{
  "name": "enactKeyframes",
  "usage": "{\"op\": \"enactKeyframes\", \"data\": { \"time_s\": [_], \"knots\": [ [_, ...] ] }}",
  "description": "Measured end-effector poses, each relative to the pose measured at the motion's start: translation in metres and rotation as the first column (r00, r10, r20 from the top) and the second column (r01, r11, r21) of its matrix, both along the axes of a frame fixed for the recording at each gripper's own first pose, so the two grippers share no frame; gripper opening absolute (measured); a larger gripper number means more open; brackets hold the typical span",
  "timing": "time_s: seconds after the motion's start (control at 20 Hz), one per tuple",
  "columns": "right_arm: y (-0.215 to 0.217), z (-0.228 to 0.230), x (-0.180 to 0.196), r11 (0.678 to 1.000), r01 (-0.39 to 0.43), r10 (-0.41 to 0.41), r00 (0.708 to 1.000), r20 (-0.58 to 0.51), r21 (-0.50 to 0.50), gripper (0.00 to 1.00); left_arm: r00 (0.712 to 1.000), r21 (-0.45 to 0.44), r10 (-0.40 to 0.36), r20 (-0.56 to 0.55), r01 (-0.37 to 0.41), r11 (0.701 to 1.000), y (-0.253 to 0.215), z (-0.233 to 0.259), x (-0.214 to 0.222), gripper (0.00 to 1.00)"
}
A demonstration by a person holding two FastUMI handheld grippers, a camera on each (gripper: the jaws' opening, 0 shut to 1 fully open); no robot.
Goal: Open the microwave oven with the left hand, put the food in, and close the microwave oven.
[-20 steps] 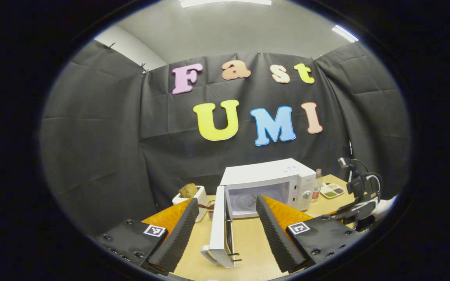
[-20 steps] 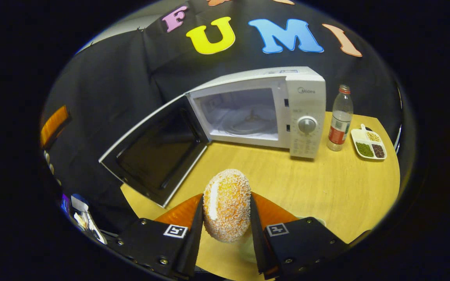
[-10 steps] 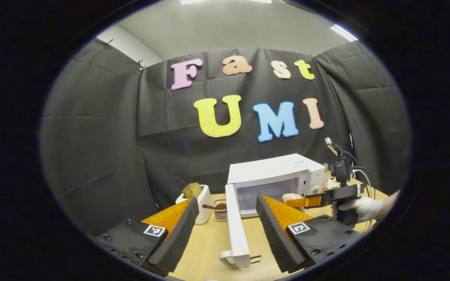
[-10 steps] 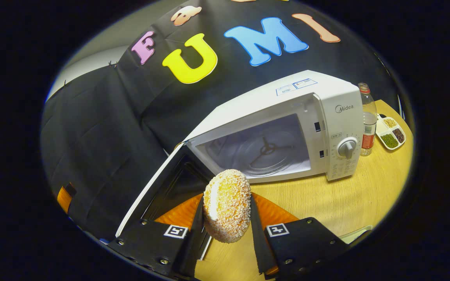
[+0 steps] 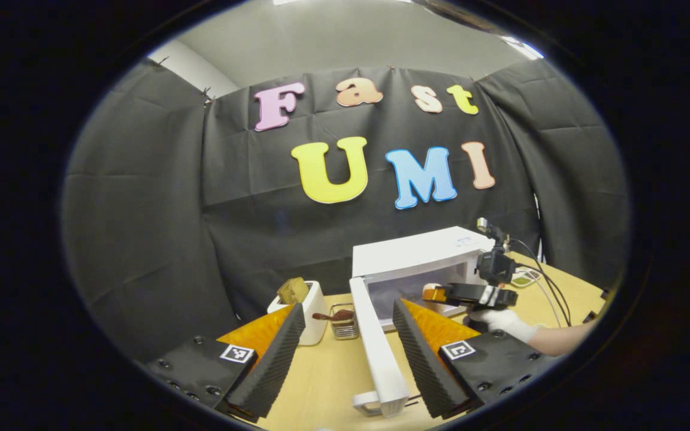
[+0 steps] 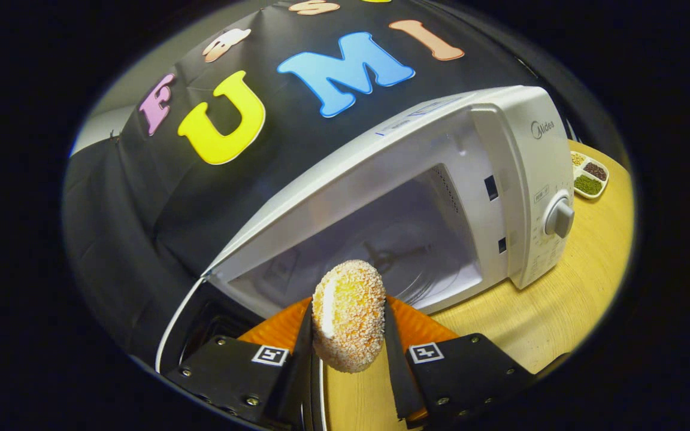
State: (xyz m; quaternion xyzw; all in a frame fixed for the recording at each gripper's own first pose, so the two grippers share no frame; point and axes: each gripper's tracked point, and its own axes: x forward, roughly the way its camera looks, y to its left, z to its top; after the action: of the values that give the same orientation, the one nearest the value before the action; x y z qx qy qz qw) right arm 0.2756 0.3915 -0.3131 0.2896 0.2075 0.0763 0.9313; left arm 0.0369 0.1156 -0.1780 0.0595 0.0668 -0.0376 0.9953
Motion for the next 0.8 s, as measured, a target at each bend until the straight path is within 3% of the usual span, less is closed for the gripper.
{"op": "enactKeyframes", "data": {
  "time_s": [0.3,0.4,0.5,0.7,0.8],
  "knots": [
    [0.003,-0.028,0.046,0.984,0.134,-0.129,0.991,0.048,-0.12,0.59,1.0,-0.018,0.006,0.012,-0.006,1.0,0.015,-0.024,0.017,0.98],
    [0.001,-0.033,0.057,0.977,0.172,-0.167,0.985,0.054,-0.126,0.55,1.0,0.001,0.0,0.024,0.0,1.0,0.015,-0.027,0.019,1.0],
    [-0.006,-0.039,0.068,0.962,0.224,-0.214,0.973,0.083,-0.155,0.58,0.999,0.03,-0.006,0.038,0.004,1.0,0.017,-0.032,0.019,1.0],
    [-0.003,-0.061,0.081,0.951,0.241,-0.23,0.97,0.08,-0.196,0.58,0.999,0.02,-0.008,0.05,0.007,1.0,0.012,-0.039,0.017,0.98],
    [-0.002,-0.061,0.08,0.946,0.231,-0.218,0.973,0.08,-0.228,0.72,0.999,0.014,-0.013,0.033,0.013,1.0,0.008,-0.048,0.016,0.97]
  ]
}}
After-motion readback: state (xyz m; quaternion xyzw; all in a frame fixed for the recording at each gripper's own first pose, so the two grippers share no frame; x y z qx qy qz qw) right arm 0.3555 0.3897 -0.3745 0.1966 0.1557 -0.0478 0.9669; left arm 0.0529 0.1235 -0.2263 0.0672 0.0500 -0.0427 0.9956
